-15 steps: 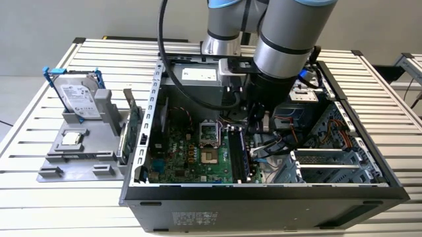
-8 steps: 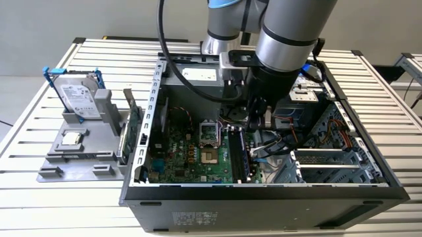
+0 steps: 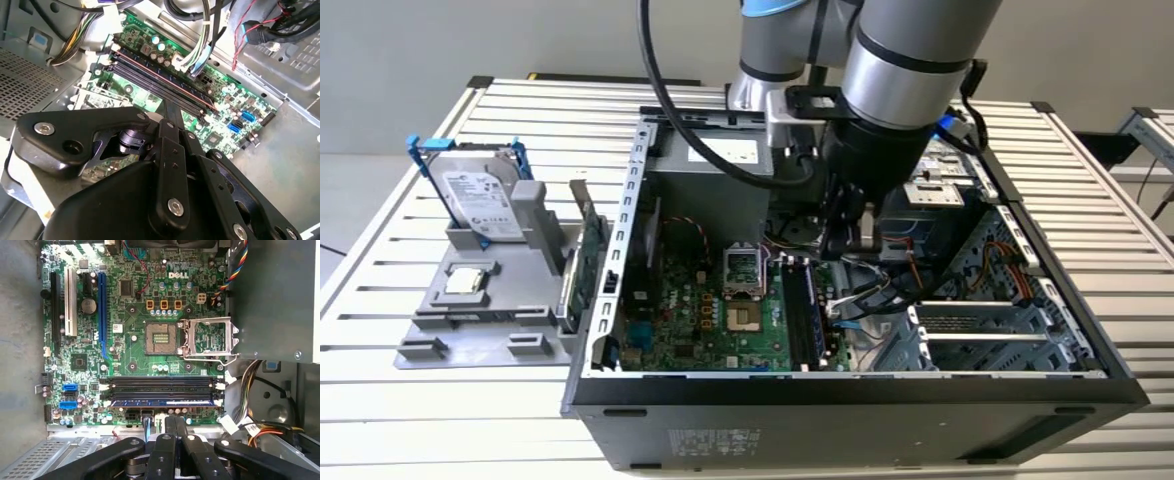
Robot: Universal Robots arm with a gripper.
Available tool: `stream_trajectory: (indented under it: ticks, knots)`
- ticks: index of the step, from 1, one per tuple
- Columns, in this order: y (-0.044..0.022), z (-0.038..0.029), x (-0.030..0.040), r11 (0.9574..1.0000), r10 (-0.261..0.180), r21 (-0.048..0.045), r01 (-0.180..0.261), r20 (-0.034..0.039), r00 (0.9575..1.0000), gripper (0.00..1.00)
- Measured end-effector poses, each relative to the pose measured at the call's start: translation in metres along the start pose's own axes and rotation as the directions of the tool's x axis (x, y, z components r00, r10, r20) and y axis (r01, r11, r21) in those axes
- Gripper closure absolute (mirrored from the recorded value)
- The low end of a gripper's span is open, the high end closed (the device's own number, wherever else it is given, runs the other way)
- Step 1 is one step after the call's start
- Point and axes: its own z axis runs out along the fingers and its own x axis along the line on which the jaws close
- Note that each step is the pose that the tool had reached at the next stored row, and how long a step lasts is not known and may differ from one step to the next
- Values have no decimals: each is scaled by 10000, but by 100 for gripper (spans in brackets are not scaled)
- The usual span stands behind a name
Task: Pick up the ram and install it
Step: 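Press down the ram until it locks into place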
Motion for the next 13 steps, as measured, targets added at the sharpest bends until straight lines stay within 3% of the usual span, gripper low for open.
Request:
stream_trajectory:
  ticks: [13]
  knots:
    - [3,-137,-1,10000,0,-8,0,-7,10000,100]
